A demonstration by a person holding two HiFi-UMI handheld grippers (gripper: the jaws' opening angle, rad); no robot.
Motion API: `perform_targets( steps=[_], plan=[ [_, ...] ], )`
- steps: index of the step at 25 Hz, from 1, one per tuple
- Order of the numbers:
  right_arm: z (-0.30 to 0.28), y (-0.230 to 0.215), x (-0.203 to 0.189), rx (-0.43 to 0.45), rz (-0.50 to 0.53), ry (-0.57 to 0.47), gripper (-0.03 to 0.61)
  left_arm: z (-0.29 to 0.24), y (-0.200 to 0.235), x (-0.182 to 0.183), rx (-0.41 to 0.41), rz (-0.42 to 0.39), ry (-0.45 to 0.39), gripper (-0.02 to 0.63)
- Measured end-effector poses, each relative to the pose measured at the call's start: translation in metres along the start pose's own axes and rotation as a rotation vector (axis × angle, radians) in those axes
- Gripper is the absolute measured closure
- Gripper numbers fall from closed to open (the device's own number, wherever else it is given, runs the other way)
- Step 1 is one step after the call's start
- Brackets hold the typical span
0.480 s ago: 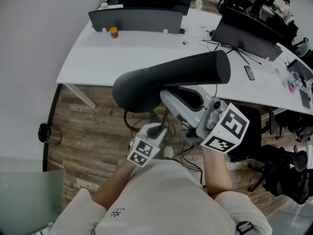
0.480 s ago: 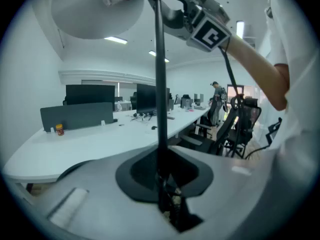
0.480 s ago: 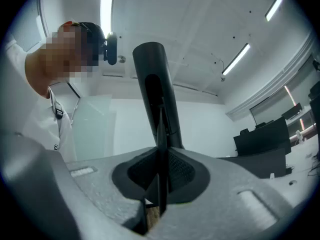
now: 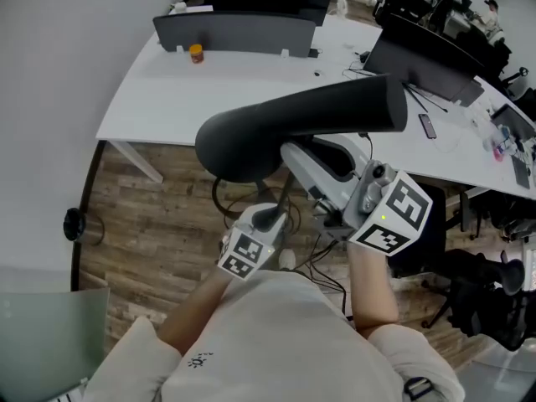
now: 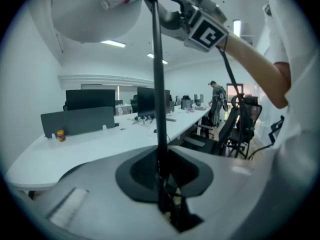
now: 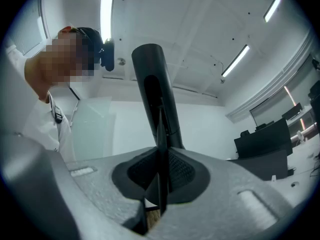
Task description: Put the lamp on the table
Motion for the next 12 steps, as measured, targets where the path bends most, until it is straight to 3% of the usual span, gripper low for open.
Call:
perform_targets(
  steps=[12],
  plan=[
    [-0.016,-0.008,0.001,-0.037,-0.022,-0.016,0.538,0.003,0.009,-0.006,0.013,0.011,-0.012,0.561]
  ],
)
Point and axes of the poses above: the fingertips, and each gripper's own axes: z backward along the fingers, y to its left, x out of its top, the point moved 7 cm from there along z, backward along the fingers, and after that the axes turned 4 degrees about -x, right-handed, at the moved point
